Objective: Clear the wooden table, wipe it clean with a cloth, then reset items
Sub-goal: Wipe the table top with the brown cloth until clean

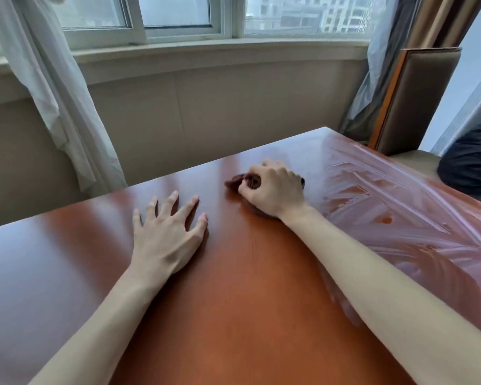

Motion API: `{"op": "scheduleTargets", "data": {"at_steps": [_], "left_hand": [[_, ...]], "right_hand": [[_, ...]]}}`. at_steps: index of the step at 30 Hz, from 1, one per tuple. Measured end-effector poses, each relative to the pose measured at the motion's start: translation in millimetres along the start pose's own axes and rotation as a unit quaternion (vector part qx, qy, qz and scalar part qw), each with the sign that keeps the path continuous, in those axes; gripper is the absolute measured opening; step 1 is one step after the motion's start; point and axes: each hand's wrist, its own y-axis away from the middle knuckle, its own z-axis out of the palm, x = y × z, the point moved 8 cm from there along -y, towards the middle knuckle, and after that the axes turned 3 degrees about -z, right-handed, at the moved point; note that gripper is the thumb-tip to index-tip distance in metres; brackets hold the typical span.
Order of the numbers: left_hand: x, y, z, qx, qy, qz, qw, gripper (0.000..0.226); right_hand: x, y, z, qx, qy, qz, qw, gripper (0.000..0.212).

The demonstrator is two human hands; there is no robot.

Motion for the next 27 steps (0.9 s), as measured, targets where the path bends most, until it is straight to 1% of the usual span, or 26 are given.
{"op": "scheduleTargets", "data": {"at_steps": [2,5,7,9,13,17,19,21,24,27], "left_hand": [[0.2,-0.8,-0.6,0.003,-0.008,-0.002,1.000,0.071],[0.2,-0.6,-0.6,0.007,-0.012,-0.006,1.000,0.071],[1.8,0.1,-1.4,0.004,-0.015,-0.011,1.000,0.070],[1.1,-1.1,-0.7,-0.003,-0.017,-0.012,1.000,0.069],[2.6,1.0,-2.4,-0.012,-0.006,-0.013,1.000,0.060],[9.2,2.8,-8.2,-0.037,-0.016,-0.006,0.999,0.058],[15.4,0.9,-14.0,-0.053,-0.030,-0.003,0.998,0.057],[24.9,0.1,-19.7,-0.045,-0.030,0.006,0.999,0.058],[35.9,1.4,-14.7,-0.032,-0.008,0.024,0.999,0.064],[34.6,-0.8,-0.4,-0.040,0.000,0.030,0.999,0.066]], "right_hand": [[15.7,-48.0,20.4,0.005,0.000,0.031,1.000,0.031],[34.5,-108.8,45.3,0.003,0.008,0.052,0.999,0.029],[43.1,-129.9,53.6,-0.005,0.014,0.057,0.998,0.030],[44.7,-131.3,55.3,-0.015,0.026,0.058,0.998,0.031],[23.7,-74.7,30.7,-0.027,0.005,0.039,0.999,0.026],[-15.9,30.7,-18.0,-0.046,-0.007,-0.004,0.999,0.030],[-34.1,85.1,-43.7,-0.024,-0.001,-0.034,0.999,0.032],[-46.5,128.4,-64.8,0.003,-0.013,-0.055,0.998,0.029],[-49.5,143.1,-73.0,0.017,-0.024,-0.067,0.997,0.028],[-35.1,101.6,-53.5,0.003,-0.006,-0.046,0.999,0.033]]}}
